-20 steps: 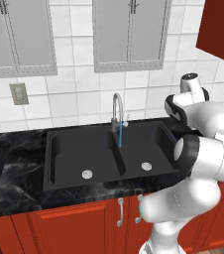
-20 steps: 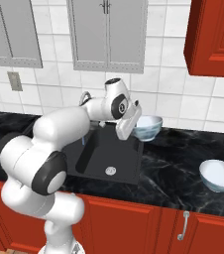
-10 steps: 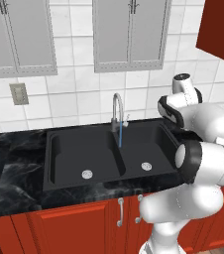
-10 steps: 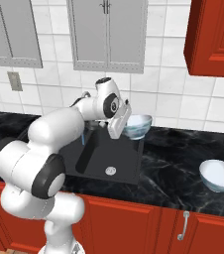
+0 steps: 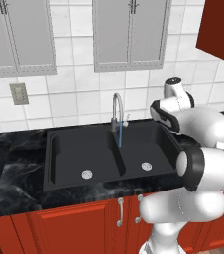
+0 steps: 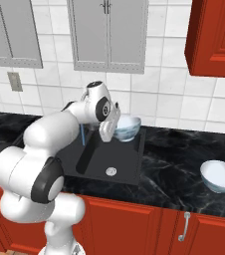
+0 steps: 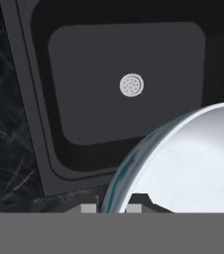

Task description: Rinse each bowl for a few seconds and place them down in the sink or on the counter.

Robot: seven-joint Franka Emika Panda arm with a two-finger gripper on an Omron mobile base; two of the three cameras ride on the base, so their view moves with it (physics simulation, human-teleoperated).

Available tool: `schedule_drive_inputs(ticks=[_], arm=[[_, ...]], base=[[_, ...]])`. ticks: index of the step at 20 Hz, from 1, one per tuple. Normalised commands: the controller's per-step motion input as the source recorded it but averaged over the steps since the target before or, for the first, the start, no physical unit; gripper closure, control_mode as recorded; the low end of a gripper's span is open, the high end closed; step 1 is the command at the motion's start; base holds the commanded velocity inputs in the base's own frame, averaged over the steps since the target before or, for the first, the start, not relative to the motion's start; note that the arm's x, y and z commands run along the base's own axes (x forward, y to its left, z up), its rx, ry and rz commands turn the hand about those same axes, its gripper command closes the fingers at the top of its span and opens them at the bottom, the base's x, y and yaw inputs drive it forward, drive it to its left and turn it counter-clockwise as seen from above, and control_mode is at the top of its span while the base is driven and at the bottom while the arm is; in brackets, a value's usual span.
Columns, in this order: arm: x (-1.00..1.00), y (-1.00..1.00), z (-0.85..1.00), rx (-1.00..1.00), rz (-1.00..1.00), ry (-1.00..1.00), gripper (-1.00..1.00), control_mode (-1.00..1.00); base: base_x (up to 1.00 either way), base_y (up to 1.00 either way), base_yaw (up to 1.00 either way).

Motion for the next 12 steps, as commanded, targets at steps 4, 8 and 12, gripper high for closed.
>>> schedule_drive_inputs(ticks=[4, 8, 12], arm=[[0.00, 0.30, -0.13, 0.03, 0.09, 0.00, 1.00, -1.00], [0.00, 0.28, -0.07, 0.03, 0.08, 0.00, 1.00, -1.00], [0.00, 0.33, -0.03, 0.03, 0.07, 0.00, 1.00, -1.00]], base=[[0.00, 0.00, 0.00], [0.00, 0.00, 0.00], [0.00, 0.00, 0.00]])
